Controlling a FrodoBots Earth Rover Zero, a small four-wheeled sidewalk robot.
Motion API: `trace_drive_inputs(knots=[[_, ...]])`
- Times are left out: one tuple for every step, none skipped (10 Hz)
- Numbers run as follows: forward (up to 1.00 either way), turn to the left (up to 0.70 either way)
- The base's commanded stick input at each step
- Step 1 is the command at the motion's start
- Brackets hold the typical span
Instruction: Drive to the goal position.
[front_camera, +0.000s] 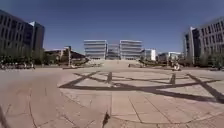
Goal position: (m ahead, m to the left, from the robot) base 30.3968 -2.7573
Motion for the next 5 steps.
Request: trace_drive_inputs(knots=[[0.70,-0.01],[0.70,-0.01],[0.70,-0.01],[0.70,-0.01],[0.70,-0.01]])
